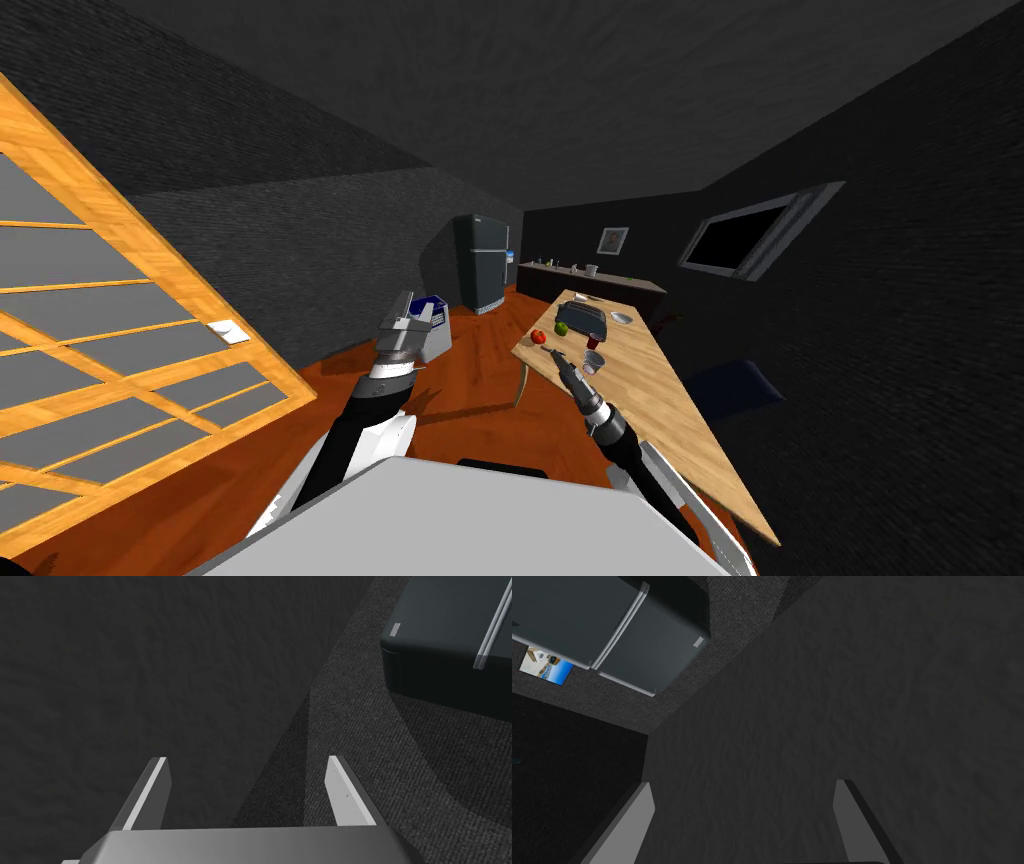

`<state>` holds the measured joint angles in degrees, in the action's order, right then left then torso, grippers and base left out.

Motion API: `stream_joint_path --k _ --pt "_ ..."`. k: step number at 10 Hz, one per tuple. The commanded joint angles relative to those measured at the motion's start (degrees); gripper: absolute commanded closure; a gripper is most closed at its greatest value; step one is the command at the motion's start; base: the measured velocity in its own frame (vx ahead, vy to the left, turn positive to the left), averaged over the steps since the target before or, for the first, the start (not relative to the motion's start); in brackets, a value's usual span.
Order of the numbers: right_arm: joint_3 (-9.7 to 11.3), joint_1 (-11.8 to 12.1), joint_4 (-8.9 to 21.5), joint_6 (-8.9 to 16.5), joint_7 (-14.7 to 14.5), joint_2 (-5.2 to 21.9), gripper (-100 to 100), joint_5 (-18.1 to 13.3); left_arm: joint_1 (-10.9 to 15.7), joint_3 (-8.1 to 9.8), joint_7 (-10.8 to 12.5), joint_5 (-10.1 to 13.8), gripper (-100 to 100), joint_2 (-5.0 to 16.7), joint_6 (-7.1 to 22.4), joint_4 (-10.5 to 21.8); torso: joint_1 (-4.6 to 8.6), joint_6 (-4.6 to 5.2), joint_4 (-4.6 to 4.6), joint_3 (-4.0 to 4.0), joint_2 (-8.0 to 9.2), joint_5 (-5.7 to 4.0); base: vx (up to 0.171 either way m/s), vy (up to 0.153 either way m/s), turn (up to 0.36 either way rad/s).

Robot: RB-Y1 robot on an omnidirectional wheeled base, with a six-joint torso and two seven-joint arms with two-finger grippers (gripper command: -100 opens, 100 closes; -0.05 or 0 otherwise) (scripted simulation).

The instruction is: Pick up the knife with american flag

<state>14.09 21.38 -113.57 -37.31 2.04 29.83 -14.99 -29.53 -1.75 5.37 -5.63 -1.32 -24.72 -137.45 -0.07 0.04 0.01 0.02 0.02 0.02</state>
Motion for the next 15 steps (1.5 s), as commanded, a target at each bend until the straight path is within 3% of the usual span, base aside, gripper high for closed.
stream_joint_path --k 1,4,6,7,10,11,13,14,15 --pt "2.1 -0.4 2.9 -1.1 -0.7 2.1 -100 -1.8 0.0 0.00 0.0 0.0 0 0.0 0.0 0.0 0.00 0.00 0.00 0.00 0.00 0.00 0.005 0.043 0.245" --pt "5.6 -1.7 7.3 -2.5 -1.6 6.1 -100 -5.0 0.0 0.00 0.0 0.0 0 0.0 0.0 0.0 -0.06 0.01 -0.01 -0.02 -0.03 0.01 0.011 0.059 0.244" --pt "5.6 -1.7 8.8 -2.5 -1.6 6.1 -100 -5.0 0.0 0.00 0.0 0.0 0 0.0 0.0 0.0 0.00 0.02 -0.01 -0.01 -0.02 0.01 0.012 0.025 0.046" --pt "7.3 -2.4 10.6 -3.2 -2.1 8.1 -100 -6.7 0.0 0.01 0.0 0.0 0 0.0 0.0 0.0 0.08 0.03 0.00 0.00 0.00 -0.02 0.015 0.031 0.268" --pt "8.9 -3.0 14.9 -3.7 -2.6 10.1 -100 -8.4 0.0 0.00 0.0 0.0 0 0.0 0.0 0.0 -0.01 -0.03 -0.02 -0.06 -0.10 0.00 0.032 0.035 0.185" --pt "10.4 -3.7 16.9 -4.2 -3.1 12.2 -100 -10.2 0.0 0.00 0.0 0.0 0 0.0 0.0 0.0 0.01 0.03 -0.03 -0.06 -0.11 0.00 0.044 0.057 0.259" --pt "10.4 -3.7 18.5 -4.2 -3.1 12.2 -100 -10.2 0.0 0.01 0.0 0.0 0 0.0 0.0 0.0 0.01 0.03 -0.03 -0.07 -0.12 0.01 0.031 0.022 0.042" --pt "11.9 -4.4 20.8 -4.6 -3.6 14.2 -100 -12.0 0.0 0.01 0.0 0.0 0 0.0 0.0 0.0 0.08 0.04 -0.01 -0.03 -0.05 -0.01 0.035 0.023 0.284" --pt "11.9 -4.4 22.1 -4.6 -3.6 14.2 -100 -12.0 0.0 0.00 0.0 0.0 0 0.0 0.0 0.0 0.07 -0.03 -0.02 -0.05 -0.10 -0.01 0.040 0.018 0.147"
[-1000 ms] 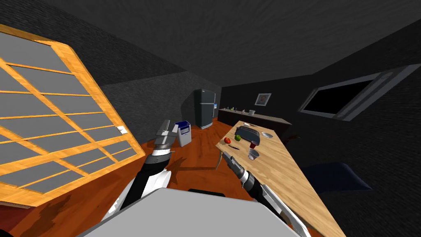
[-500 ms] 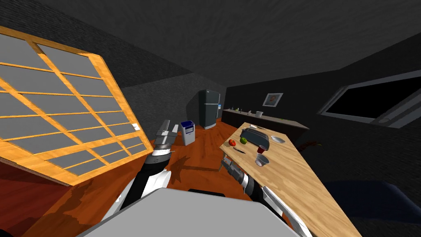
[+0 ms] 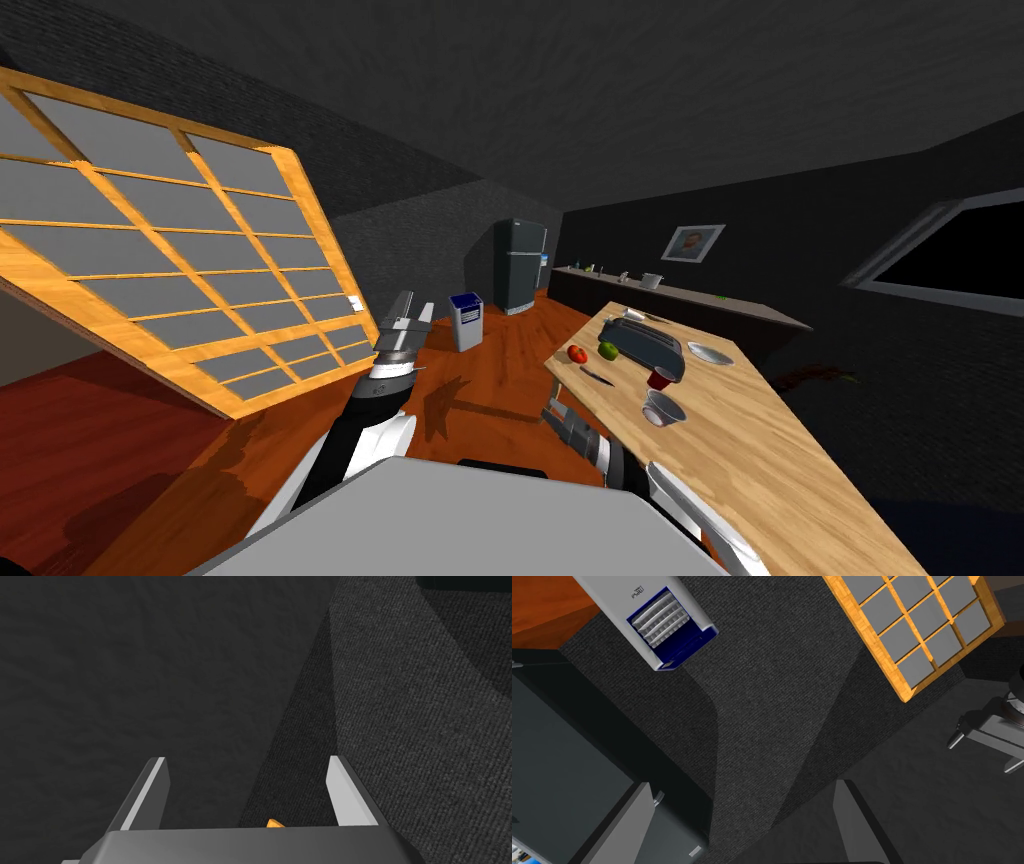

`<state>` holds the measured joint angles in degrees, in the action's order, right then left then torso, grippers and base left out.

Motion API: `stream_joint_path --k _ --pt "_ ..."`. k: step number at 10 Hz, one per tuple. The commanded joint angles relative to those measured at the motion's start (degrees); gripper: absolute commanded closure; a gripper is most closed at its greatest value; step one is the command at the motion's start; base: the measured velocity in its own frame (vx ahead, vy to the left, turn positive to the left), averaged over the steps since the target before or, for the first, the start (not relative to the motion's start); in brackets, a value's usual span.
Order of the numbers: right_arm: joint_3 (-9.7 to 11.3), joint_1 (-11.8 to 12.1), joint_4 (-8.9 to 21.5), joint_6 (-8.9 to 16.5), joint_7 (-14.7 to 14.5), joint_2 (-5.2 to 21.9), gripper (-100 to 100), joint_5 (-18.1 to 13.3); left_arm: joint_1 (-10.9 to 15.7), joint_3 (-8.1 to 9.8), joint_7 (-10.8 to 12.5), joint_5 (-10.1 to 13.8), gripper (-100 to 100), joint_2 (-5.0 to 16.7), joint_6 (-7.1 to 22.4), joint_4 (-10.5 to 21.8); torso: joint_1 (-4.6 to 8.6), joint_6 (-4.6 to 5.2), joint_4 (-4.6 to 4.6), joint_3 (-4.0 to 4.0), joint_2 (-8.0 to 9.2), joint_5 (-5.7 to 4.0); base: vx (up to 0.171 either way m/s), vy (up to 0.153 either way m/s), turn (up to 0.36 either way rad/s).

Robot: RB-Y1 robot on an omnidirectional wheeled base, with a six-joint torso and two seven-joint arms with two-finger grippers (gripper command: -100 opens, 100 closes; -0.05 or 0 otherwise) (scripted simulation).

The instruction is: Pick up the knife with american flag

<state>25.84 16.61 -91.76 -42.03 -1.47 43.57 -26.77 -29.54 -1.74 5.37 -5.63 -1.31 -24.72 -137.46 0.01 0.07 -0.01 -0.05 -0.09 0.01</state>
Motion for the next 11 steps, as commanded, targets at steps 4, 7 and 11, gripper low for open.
stream_joint_path --k 4,7,11 --pt "2.7 -1.0 7.5 -0.4 -1.1 4.7 -100 -3.9 0.0 -0.01 0.0 0.0 0 0.0 0.0 0.0 -0.06 -0.05 -0.01 -0.03 -0.07 0.02 0.053 0.028 0.190" --pt "3.9 -1.6 11.2 -0.6 -1.6 6.8 -100 -5.8 0.0 0.00 0.0 0.0 0 0.0 0.0 0.0 -0.01 0.01 -0.02 -0.05 -0.09 0.01 0.056 0.015 0.111" --pt "5.9 -2.8 18.6 -0.8 -2.5 11.0 -100 -9.4 0.0 0.00 0.0 0.0 0 0.0 0.0 0.0 -0.03 -0.03 -0.01 -0.04 -0.08 0.02 0.052 0.016 0.186"
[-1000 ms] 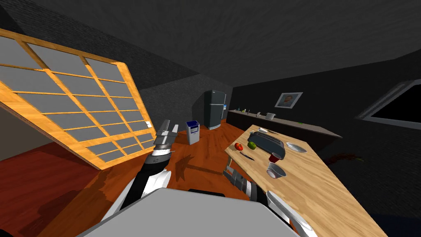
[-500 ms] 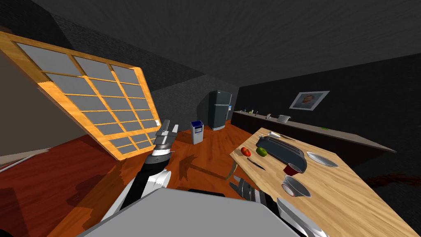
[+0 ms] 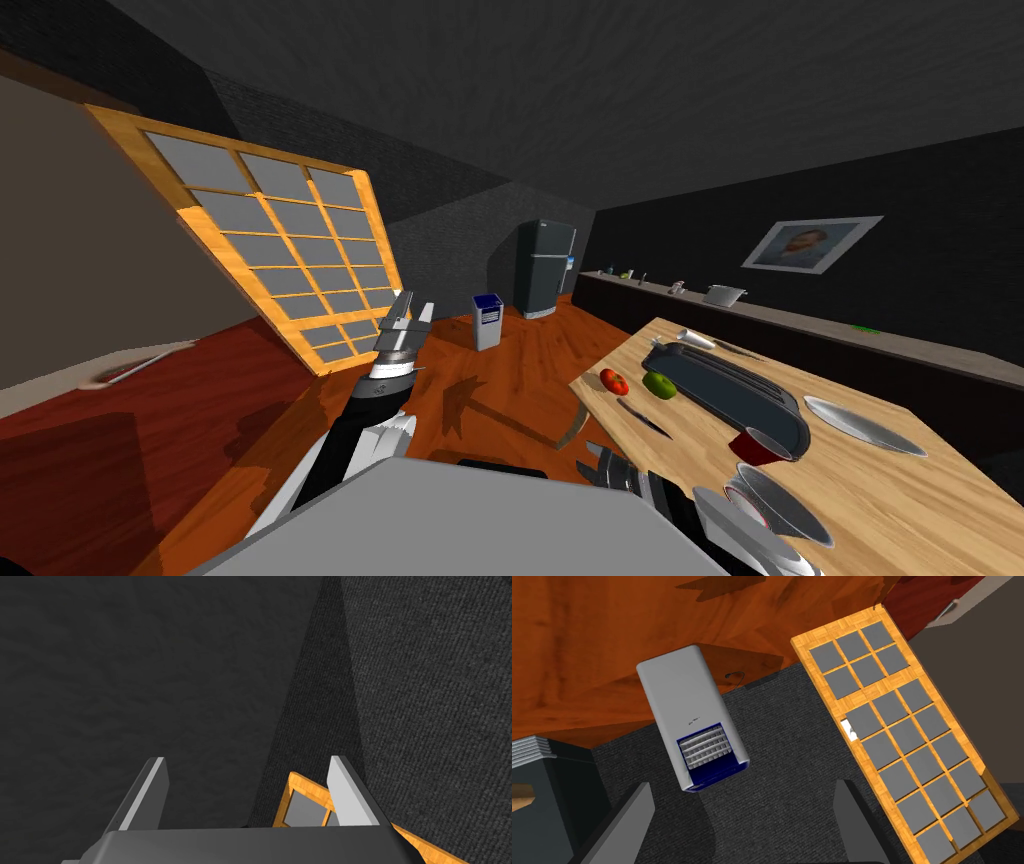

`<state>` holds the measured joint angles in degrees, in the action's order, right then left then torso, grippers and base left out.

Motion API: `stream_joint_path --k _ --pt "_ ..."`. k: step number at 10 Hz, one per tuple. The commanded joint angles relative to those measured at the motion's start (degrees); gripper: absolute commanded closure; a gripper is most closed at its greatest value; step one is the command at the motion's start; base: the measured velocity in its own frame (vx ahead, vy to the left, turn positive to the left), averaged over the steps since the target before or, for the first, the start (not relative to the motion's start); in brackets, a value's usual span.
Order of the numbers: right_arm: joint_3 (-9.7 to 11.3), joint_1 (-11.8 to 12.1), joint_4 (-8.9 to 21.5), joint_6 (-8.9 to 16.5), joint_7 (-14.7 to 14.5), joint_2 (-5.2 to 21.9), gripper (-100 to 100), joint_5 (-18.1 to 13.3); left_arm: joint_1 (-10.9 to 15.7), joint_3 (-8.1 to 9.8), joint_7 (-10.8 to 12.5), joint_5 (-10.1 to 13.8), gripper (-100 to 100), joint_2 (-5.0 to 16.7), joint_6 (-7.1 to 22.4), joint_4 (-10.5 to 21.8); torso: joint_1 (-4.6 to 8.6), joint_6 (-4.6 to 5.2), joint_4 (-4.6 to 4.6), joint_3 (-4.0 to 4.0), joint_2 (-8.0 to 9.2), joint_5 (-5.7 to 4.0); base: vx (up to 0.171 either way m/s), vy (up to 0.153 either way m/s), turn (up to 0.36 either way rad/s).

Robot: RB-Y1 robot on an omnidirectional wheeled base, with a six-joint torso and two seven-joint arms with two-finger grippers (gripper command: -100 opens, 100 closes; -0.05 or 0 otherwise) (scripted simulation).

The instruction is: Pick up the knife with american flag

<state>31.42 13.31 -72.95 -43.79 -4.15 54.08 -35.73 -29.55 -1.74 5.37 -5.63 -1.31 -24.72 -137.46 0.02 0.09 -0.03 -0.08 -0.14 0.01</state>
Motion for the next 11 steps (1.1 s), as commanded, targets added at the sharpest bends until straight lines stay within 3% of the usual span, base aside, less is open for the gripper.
stream_joint_path --k 1,2,3,4,5,9,11 --pt "1.1 -0.1 2.9 1.0 -0.2 2.5 -100 -2.2 0.0 0.00 0.0 0.0 0 0.0 0.0 0.0 0.00 0.00 0.00 0.00 0.00 0.00 0.072 0.014 0.178" --pt "1.1 -0.1 3.4 1.0 -0.2 2.5 -100 -2.2 0.0 0.00 0.0 0.0 0 0.0 0.0 0.0 -0.01 -0.04 0.00 -0.02 -0.05 0.00 0.064 0.013 0.118" --pt "1.9 -0.6 5.8 1.1 -0.7 4.4 -100 -3.9 0.0 0.00 0.0 0.0 0 0.0 0.0 0.0 -0.03 0.00 0.00 -0.01 -0.01 0.01 0.072 0.022 0.211" --pt "1.9 -0.6 6.9 1.1 -0.7 4.4 -100 -3.9 0.0 0.00 0.0 0.0 0 0.0 0.0 0.0 -0.06 -0.03 0.00 -0.02 -0.04 0.01 0.065 0.015 0.116" --pt "2.6 -1.1 8.6 1.2 -1.0 6.3 -100 -5.6 0.0 0.00 0.0 0.0 0 0.0 0.0 0.0 -0.05 0.00 0.00 -0.01 -0.02 0.01 0.073 0.013 0.149" --pt "3.9 -1.7 15.4 1.7 -1.7 9.4 -100 -8.8 0.0 0.00 0.0 0.0 0 0.0 0.0 0.0 0.04 0.01 -0.01 -0.02 -0.03 -0.01 0.076 -0.008 0.143" --pt "3.9 -1.7 16.8 1.7 -1.7 9.4 -100 -8.8 0.0 0.00 0.0 0.0 0 0.0 0.0 0.0 0.01 0.01 -0.01 -0.03 -0.04 -0.01 0.047 -0.006 0.049"
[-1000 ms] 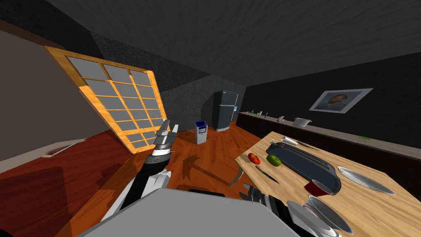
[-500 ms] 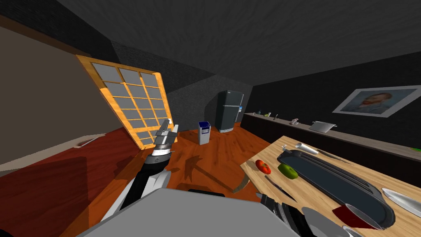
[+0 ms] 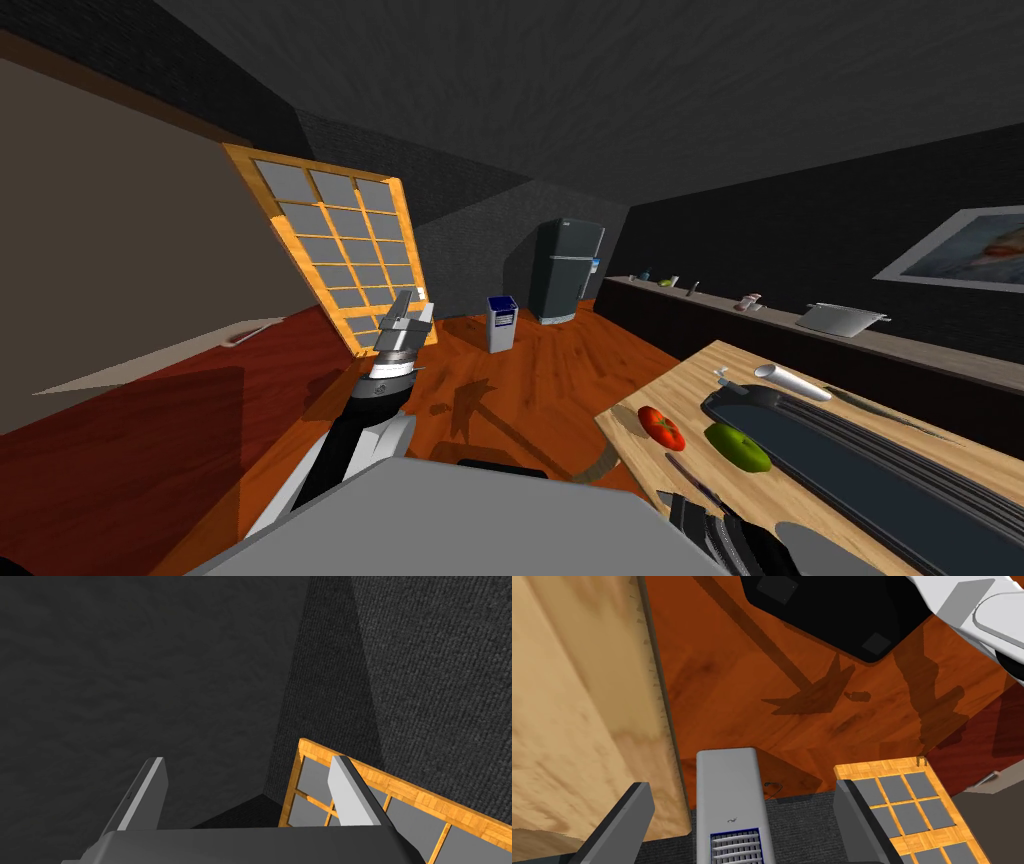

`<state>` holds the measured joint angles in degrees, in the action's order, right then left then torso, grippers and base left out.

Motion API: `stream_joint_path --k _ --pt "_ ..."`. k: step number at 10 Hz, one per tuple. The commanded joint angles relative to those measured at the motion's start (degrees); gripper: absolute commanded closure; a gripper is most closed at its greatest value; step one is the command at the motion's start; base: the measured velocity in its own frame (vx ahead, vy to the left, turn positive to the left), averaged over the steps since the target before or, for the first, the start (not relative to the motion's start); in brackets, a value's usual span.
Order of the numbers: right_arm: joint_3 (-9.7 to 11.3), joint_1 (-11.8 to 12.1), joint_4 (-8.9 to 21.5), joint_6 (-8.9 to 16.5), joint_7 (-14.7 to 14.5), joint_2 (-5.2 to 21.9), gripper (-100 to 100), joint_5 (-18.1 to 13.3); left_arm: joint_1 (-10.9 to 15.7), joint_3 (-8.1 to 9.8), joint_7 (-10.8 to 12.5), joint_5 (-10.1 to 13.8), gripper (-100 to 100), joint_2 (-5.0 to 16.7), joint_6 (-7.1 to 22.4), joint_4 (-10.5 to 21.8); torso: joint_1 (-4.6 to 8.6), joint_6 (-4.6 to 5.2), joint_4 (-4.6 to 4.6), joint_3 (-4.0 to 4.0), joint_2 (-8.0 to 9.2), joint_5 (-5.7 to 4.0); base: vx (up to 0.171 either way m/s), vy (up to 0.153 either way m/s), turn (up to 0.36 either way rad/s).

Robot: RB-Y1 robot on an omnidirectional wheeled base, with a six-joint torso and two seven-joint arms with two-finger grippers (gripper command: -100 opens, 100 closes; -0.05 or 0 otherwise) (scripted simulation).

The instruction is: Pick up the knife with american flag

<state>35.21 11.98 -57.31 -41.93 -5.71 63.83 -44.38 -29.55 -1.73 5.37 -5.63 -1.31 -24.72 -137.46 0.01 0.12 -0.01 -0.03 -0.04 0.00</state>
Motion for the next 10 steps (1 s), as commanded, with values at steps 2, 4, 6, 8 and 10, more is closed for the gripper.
stream_joint_path --k 2,4,6,8,10 --pt "0.8 -0.4 3.5 0.1 -0.5 0.9 -100 -1.7 0.0 0.00 0.0 0.0 0 0.0 0.0 0.0 0.06 -0.04 0.00 -0.01 -0.03 0.01 0.051 -0.021 0.118" --pt "1.6 -0.4 6.3 0.4 -0.7 1.9 -100 -3.2 0.0 0.00 0.0 0.0 0 0.0 0.0 0.0 0.00 0.01 0.01 0.01 0.02 0.00 0.040 -0.007 0.081" --pt "2.3 -0.3 9.4 0.8 -0.9 2.6 -100 -4.6 0.0 0.00 0.0 0.0 0 0.0 0.0 0.0 0.06 0.00 -0.01 -0.03 -0.06 -0.01 0.070 -0.037 0.095" --pt "3.0 -0.2 11.2 1.2 -1.1 3.1 -100 -5.9 0.0 0.00 0.0 0.0 0 0.0 0.0 0.0 0.14 -0.01 -0.03 -0.08 -0.15 -0.04 0.086 -0.052 0.109" --pt "3.8 0.1 13.8 1.6 -1.3 3.4 -100 -7.1 0.0 0.00 0.0 0.0 0 0.0 0.0 0.0 0.16 0.00 -0.03 -0.08 -0.14 -0.05 0.072 -0.055 0.083"
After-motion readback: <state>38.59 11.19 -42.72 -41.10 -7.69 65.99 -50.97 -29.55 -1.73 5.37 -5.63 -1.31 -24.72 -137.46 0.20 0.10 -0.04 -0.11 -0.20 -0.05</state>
